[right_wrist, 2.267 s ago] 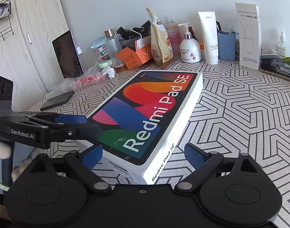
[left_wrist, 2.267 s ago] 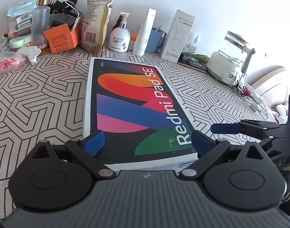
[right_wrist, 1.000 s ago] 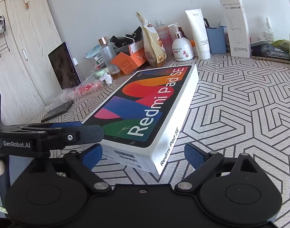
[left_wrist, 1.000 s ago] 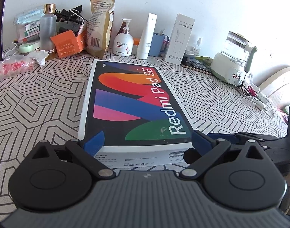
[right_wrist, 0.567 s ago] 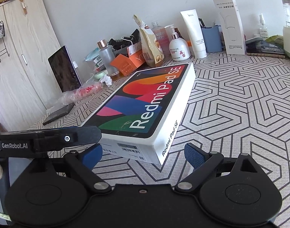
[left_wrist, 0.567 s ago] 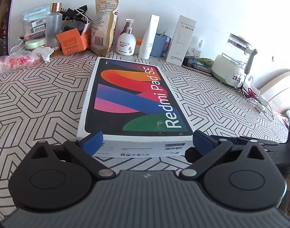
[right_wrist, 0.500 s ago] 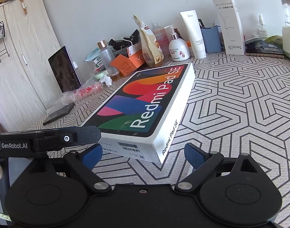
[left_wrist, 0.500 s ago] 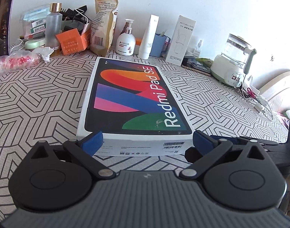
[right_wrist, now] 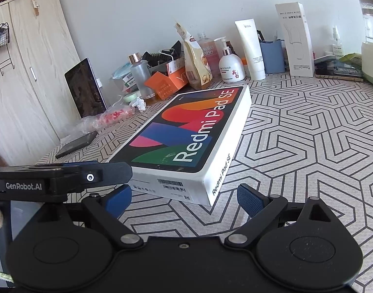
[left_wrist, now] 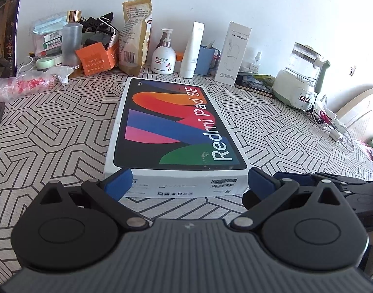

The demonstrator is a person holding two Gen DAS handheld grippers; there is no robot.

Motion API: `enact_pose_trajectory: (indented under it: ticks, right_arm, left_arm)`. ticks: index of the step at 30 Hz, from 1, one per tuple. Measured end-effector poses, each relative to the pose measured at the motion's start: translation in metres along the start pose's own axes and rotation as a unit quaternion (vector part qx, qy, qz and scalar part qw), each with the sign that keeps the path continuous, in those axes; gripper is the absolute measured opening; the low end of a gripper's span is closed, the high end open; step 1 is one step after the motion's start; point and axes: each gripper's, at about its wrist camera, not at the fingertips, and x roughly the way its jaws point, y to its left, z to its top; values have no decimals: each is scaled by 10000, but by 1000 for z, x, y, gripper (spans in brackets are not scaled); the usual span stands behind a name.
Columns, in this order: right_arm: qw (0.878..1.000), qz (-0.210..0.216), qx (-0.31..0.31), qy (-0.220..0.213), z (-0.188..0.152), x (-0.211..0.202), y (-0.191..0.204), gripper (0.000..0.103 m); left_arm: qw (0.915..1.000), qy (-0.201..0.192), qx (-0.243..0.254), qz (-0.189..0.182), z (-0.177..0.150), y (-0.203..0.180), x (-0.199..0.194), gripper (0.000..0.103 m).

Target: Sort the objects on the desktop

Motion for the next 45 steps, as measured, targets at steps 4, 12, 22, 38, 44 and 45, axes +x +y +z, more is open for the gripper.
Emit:
enact_pose_trajectory:
  ticks: [4,12,22,38,44,45]
  right_arm:
    - [10000,-29,-13,3,0,-1,0,96]
    - [9999,-125,-16,22,-3,1,-1,96]
    - [9998,-181,41,41,-7,4,-4,96]
    - [9995,-299,51,61,-9,5,-8,96]
    - [9995,-317,36,64,-10,5,-7,96]
    - [9994,-326,28,62,-11,4,-7,96]
  left_arm:
    - [10000,24,31,-8,0,-3,0,103]
    - [10000,57,31,21,-2,-5,3,103]
    - [9992,-231,-288,-147,-6,-4,-9,103]
    - [9984,-444,292,175,-15,-20,-8,103]
    - [9978,-458,341,329,-16,-26,-10,103]
    - [9978,-443,341,364,-16,-26,-10,103]
